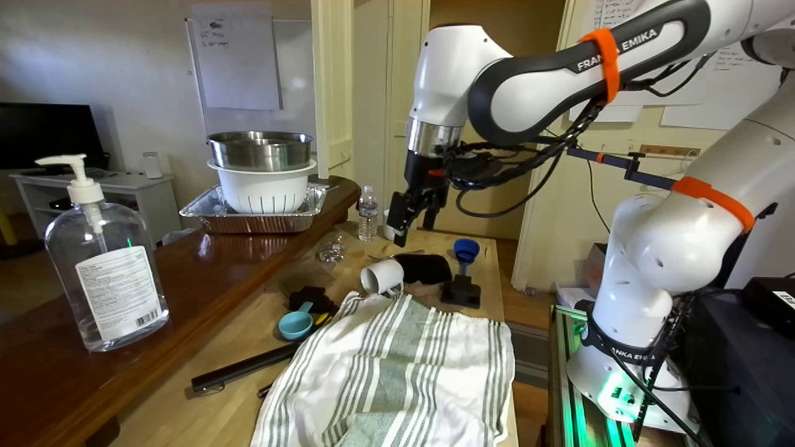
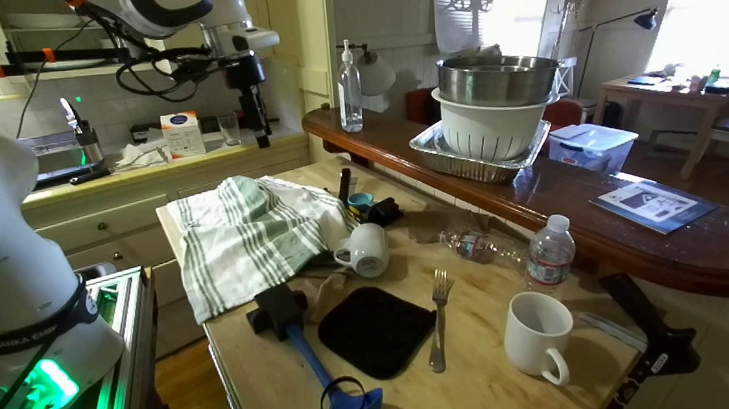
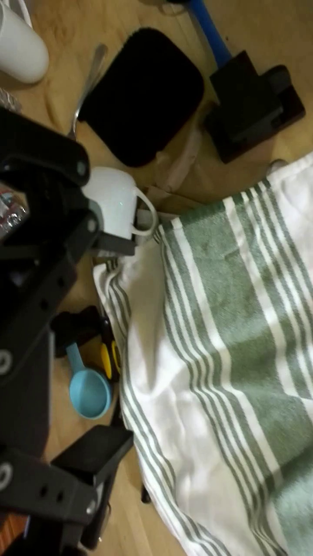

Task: Move one white mug to the counter

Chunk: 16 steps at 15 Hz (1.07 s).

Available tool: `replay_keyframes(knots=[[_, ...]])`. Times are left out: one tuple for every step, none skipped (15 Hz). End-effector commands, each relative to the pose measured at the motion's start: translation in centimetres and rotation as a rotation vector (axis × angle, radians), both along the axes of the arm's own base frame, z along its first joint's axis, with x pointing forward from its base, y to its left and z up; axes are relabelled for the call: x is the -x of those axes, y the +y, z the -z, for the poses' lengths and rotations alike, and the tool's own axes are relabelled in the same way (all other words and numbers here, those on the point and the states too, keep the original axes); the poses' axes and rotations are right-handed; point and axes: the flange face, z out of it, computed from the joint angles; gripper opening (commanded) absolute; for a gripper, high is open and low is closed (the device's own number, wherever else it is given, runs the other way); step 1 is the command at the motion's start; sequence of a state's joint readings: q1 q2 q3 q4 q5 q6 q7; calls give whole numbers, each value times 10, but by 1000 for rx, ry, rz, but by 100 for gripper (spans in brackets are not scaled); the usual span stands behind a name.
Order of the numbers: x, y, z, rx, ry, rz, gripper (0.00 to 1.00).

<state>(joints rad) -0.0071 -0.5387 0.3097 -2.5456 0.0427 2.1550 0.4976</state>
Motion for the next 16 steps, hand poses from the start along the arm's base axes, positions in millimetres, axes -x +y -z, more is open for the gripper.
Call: replay_keyframes(knots=[[-53, -7, 8, 104, 29, 159, 100], [-62, -13, 11, 126, 34, 205, 100], [-69, -20, 16, 148, 41, 252, 100], [-75, -28, 21, 172, 48, 299, 100], [-80, -34, 28, 196, 54, 347, 100], [-82, -38, 35, 225, 64, 390, 100], [-84, -42, 40, 256, 65, 434, 100], [-87, -44, 44, 286, 47, 481, 100], [-88, -46, 47, 317, 50, 526, 100], [-89, -45, 51, 332, 52, 547, 100], [-90, -43, 54, 348, 56, 560, 100], [-89, -36, 53, 317, 69, 519, 100], [-86, -45, 53, 308, 60, 514, 100], [-87, -41, 54, 306, 61, 506, 100], [-87, -38, 54, 305, 61, 502, 100], [-87, -37, 54, 304, 61, 500, 100]])
